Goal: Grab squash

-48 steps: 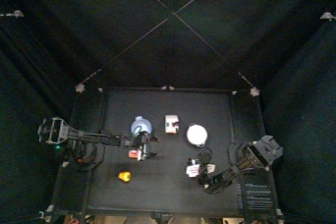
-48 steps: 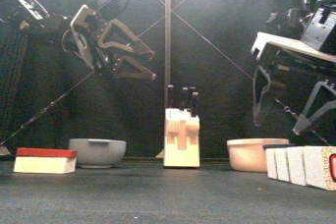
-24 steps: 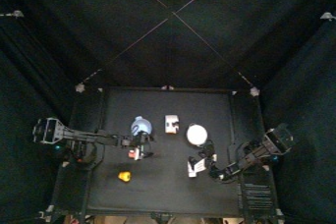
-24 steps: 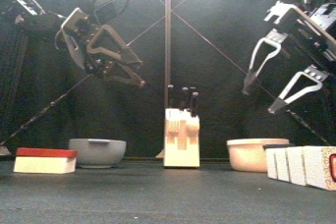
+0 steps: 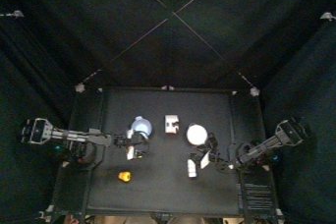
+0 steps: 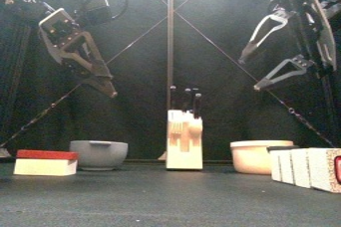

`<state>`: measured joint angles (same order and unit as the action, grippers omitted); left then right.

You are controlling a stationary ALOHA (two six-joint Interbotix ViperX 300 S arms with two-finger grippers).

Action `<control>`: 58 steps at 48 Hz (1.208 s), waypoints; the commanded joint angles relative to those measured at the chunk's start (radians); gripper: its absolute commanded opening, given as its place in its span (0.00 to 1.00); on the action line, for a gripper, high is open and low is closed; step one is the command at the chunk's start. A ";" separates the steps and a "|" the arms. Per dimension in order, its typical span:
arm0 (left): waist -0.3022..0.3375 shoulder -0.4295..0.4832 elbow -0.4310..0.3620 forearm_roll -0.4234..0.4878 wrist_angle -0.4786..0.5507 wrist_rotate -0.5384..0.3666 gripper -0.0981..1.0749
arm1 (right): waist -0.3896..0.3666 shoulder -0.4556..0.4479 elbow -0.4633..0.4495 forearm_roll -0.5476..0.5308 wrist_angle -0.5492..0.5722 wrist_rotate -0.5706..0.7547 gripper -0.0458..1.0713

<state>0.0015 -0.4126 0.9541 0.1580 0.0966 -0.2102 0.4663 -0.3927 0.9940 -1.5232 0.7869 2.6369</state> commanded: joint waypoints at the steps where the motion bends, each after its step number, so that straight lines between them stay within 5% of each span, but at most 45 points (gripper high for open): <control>1: -0.009 -0.021 -0.026 -0.012 0.086 0.002 0.93 | -0.018 -0.055 0.003 -0.058 -0.006 -0.005 0.89; 9: -0.051 -0.032 -0.035 -0.044 0.238 -0.002 0.93 | -0.020 -0.106 0.023 -0.138 -0.014 -0.063 0.89; 26: -0.132 -0.034 -0.081 -0.112 0.428 -0.005 0.93 | -0.021 -0.249 0.025 -0.075 -0.051 -0.353 0.89; 39: -0.149 -0.023 -0.078 -0.155 0.469 -0.011 0.93 | -0.023 -0.276 0.020 -0.021 -0.051 -0.489 0.89; 58: -0.209 0.011 -0.049 -0.190 0.532 -0.034 0.93 | -0.017 -0.267 0.031 0.035 -0.052 -0.494 0.89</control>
<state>-0.2040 -0.4065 0.9158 -0.0337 0.6305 -0.2332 0.4479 -0.6581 1.0339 -1.4926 0.7332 2.1460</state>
